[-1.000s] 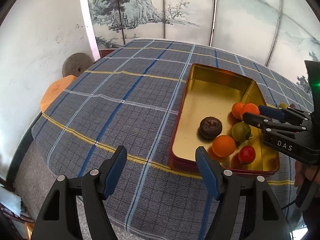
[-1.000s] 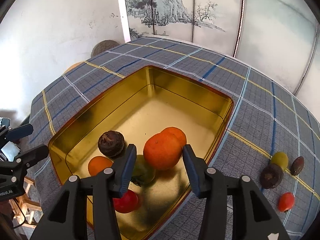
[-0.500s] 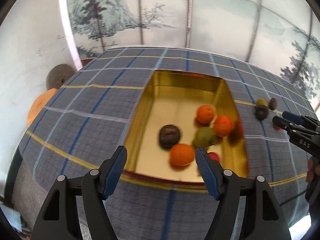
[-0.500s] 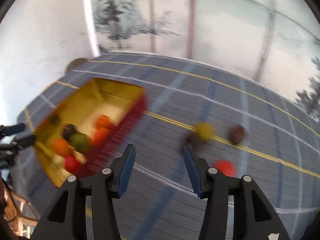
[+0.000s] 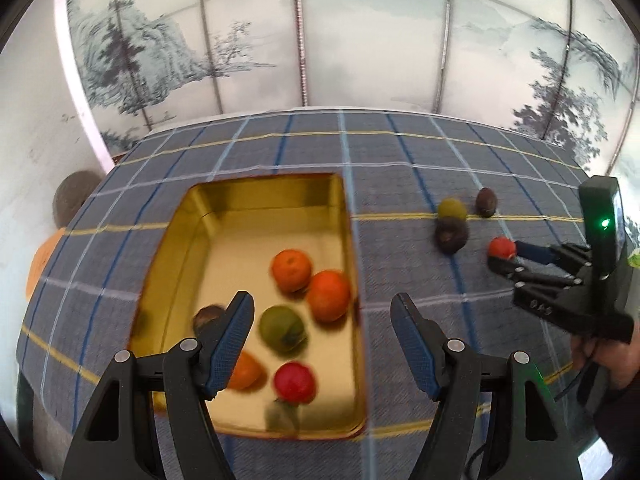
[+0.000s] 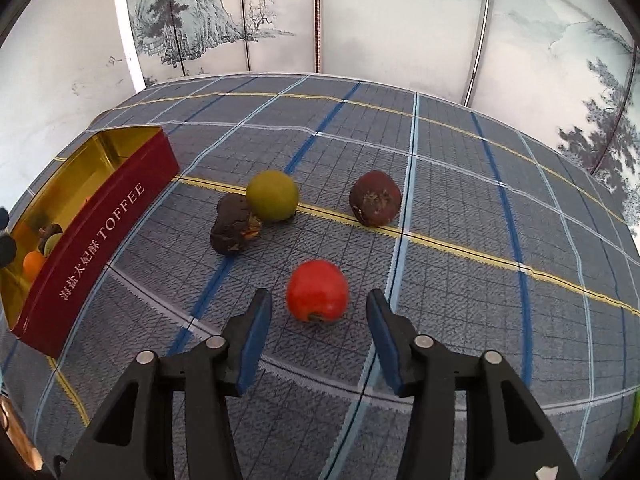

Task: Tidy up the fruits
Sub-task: 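Grasp a red tomato with the right gripper while the left grasps a dark brown fruit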

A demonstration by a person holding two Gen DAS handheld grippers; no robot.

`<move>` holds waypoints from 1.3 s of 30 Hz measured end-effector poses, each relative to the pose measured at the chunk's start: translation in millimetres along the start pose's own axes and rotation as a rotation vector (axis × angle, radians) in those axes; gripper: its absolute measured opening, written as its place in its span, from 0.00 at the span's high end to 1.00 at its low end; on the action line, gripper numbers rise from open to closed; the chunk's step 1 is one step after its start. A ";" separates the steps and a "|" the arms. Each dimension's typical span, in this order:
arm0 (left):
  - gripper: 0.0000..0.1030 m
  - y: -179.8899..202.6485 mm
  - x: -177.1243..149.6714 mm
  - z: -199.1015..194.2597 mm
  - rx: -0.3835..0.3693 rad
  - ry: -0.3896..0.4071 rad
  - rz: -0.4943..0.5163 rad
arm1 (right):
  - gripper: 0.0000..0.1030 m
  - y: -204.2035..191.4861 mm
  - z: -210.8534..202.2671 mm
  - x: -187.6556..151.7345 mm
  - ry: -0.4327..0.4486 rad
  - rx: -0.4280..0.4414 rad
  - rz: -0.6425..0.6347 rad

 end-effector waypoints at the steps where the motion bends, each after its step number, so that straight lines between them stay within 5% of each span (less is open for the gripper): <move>1: 0.31 5.9 4.7 3.5 -0.012 0.002 0.001 | 0.61 -0.1 1.9 0.1 -0.001 0.003 0.001; 7: 0.31 35.8 20.5 22.4 -0.054 -0.014 0.023 | 0.72 -0.3 7.4 -0.9 0.006 0.019 0.000; 16: 0.31 82.2 34.2 58.7 -0.147 -0.061 0.033 | 0.72 38.5 -1.7 1.9 0.046 -0.068 0.053; 25: 0.34 108.0 44.2 100.5 -0.150 -0.101 0.017 | 0.72 67.9 -1.0 -3.2 0.027 -0.075 0.121; 31: 0.45 114.2 53.7 122.8 -0.130 -0.110 0.025 | 0.71 67.6 -1.5 -3.8 0.026 -0.064 0.128; 35: 0.70 116.7 54.2 126.8 -0.153 -0.123 0.018 | 0.71 67.1 -1.3 -4.1 0.025 -0.076 0.117; 39: 0.70 115.6 49.7 114.5 -0.145 -0.102 0.031 | 0.71 65.5 -0.7 -4.2 0.024 -0.079 0.114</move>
Point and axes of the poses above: each gripper's, at about its wrist camera, not at the fingertips, and z roughly the way its jaws point, y to its right, x to its top, the point moved 7 cm from there along z, roughly the way its jaws point, and after that the axes turned 8 degrees about z, right-handed, at the moved point
